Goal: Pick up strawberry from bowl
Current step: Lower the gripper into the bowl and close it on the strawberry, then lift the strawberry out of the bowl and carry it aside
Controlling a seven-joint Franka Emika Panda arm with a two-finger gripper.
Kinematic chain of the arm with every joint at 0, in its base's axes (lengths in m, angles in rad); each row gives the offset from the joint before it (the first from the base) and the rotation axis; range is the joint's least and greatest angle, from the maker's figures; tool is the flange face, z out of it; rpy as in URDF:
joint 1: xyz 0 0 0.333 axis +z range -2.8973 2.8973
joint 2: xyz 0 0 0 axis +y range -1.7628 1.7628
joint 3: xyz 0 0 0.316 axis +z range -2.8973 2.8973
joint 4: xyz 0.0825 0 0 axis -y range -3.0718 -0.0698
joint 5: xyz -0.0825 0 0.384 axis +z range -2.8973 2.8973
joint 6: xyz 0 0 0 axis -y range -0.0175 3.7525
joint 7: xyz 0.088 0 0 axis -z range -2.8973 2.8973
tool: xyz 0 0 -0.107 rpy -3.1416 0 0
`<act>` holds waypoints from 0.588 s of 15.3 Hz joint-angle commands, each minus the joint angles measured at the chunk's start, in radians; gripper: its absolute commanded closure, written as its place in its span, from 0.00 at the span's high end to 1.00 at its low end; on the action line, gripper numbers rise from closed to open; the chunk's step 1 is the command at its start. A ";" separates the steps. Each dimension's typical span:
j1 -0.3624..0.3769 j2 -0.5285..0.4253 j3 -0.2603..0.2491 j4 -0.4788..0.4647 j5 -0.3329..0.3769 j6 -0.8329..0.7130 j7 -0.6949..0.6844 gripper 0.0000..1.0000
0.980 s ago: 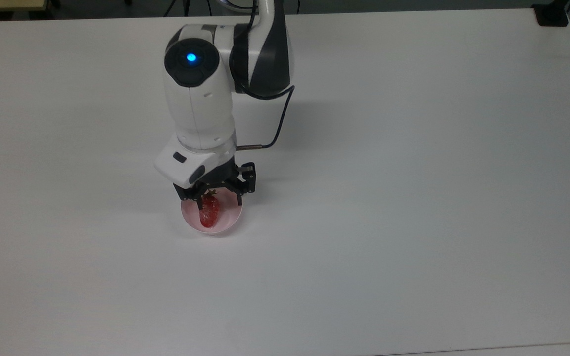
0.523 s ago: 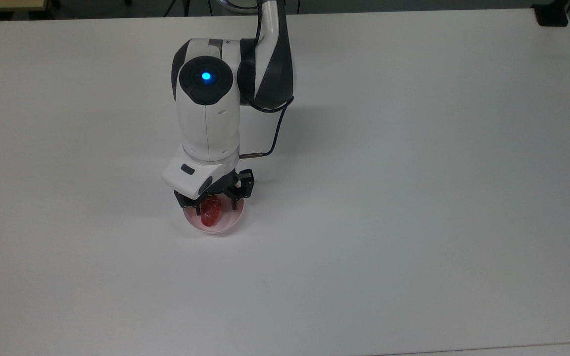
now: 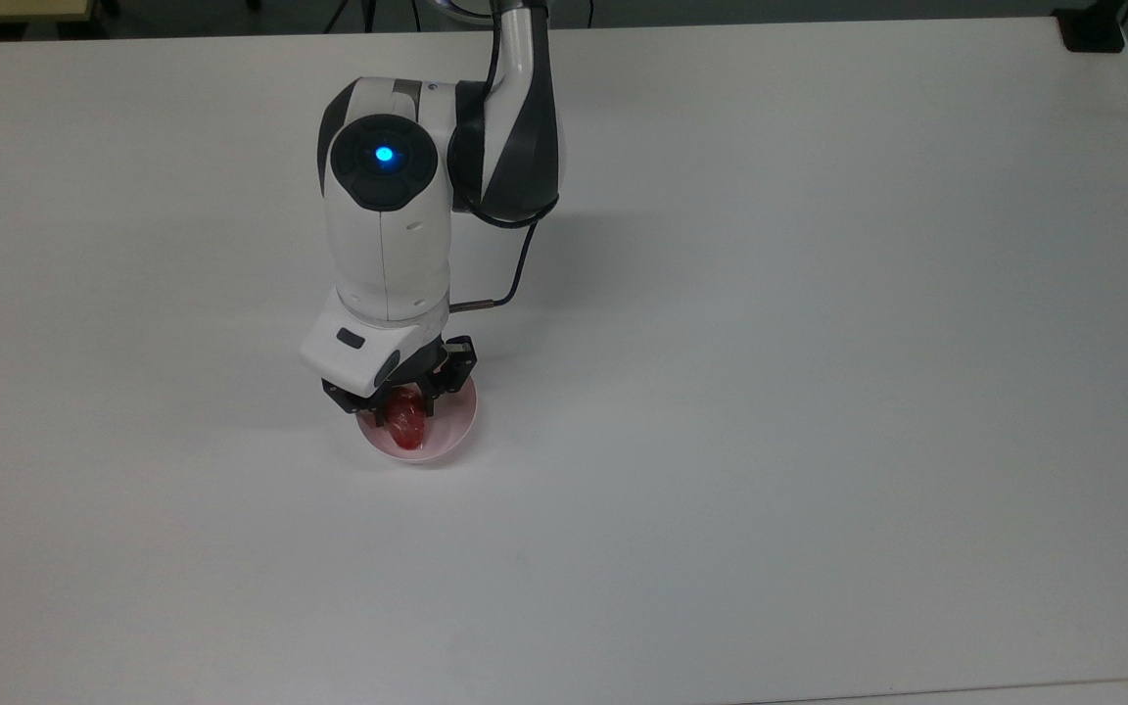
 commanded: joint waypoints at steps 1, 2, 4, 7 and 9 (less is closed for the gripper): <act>0.027 -0.001 -0.011 -0.012 -0.025 0.001 -0.014 0.45; 0.028 -0.001 -0.011 -0.016 -0.023 0.001 -0.013 0.44; 0.030 -0.002 -0.011 -0.016 -0.023 -0.002 -0.011 0.44; 0.030 -0.022 -0.011 -0.010 -0.011 -0.005 -0.005 0.44; 0.030 -0.048 -0.011 -0.009 -0.003 -0.009 -0.002 0.43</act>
